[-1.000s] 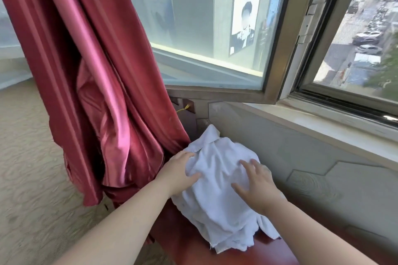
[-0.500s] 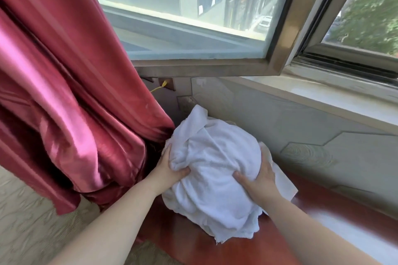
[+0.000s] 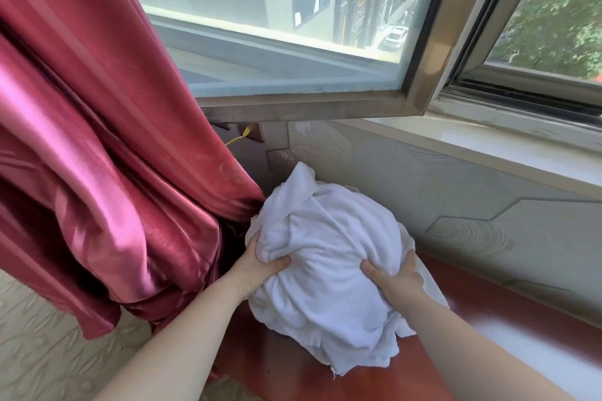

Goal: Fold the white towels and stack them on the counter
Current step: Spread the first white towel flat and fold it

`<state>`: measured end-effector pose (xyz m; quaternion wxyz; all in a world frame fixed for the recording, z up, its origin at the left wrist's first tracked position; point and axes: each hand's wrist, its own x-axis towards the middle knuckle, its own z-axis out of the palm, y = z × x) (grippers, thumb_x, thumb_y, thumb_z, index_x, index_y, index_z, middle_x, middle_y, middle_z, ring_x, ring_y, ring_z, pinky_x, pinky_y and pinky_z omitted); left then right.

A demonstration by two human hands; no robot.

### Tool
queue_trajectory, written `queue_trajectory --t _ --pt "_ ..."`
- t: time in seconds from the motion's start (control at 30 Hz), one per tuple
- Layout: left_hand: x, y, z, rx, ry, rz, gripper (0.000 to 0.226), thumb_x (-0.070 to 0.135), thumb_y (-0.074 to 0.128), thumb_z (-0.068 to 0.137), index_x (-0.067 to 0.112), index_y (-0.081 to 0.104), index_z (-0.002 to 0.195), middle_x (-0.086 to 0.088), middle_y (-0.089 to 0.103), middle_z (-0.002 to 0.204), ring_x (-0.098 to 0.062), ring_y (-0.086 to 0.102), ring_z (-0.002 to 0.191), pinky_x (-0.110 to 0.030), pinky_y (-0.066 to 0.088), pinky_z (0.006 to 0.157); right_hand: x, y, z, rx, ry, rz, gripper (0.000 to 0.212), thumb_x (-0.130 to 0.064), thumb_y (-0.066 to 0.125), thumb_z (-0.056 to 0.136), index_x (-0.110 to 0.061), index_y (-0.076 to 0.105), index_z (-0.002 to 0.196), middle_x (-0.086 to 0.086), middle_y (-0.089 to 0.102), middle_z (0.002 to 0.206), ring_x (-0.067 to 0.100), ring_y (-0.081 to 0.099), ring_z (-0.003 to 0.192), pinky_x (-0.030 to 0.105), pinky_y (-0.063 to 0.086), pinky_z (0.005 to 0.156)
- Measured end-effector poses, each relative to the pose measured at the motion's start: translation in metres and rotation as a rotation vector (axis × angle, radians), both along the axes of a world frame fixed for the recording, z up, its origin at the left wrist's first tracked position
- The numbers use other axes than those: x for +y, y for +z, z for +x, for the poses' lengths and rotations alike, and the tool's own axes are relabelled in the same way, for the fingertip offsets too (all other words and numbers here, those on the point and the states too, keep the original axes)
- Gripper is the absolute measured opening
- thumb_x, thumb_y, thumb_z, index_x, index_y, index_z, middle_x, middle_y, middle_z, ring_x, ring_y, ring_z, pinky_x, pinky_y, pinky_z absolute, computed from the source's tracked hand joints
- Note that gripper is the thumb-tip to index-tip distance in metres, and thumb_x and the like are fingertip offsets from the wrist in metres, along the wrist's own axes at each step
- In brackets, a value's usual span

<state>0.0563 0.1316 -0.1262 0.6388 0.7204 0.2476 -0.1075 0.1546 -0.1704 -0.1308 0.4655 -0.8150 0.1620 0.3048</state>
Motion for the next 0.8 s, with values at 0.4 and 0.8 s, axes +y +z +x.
queue_trajectory --t 0.4,0.8 --pt "-0.037 0.041 0.01 -0.035 -0.063 0.018 0.069 0.07 0.086 0.063 0.059 0.055 0.123 0.021 0.07 0.12 -0.003 0.065 0.116 -0.027 0.052 0.095 -0.029 0.013 -0.019 -0.003 -0.114 0.422 0.07 -0.044 0.092 0.071 -0.025 0.055 0.127 -0.007 0.076 0.109 0.016 0.076 0.094 0.037 0.061 0.079" --pt "-0.178 0.1 0.008 -0.304 -0.139 -0.009 0.053 0.033 0.076 0.089 0.042 0.052 0.136 0.011 0.068 0.128 -0.007 0.063 0.122 -0.034 0.055 0.099 -0.155 0.076 -0.021 -0.183 -0.138 0.588 0.044 -0.034 0.088 0.078 -0.03 0.065 0.115 0.004 0.077 0.109 0.027 0.076 0.097 0.039 0.062 0.069"
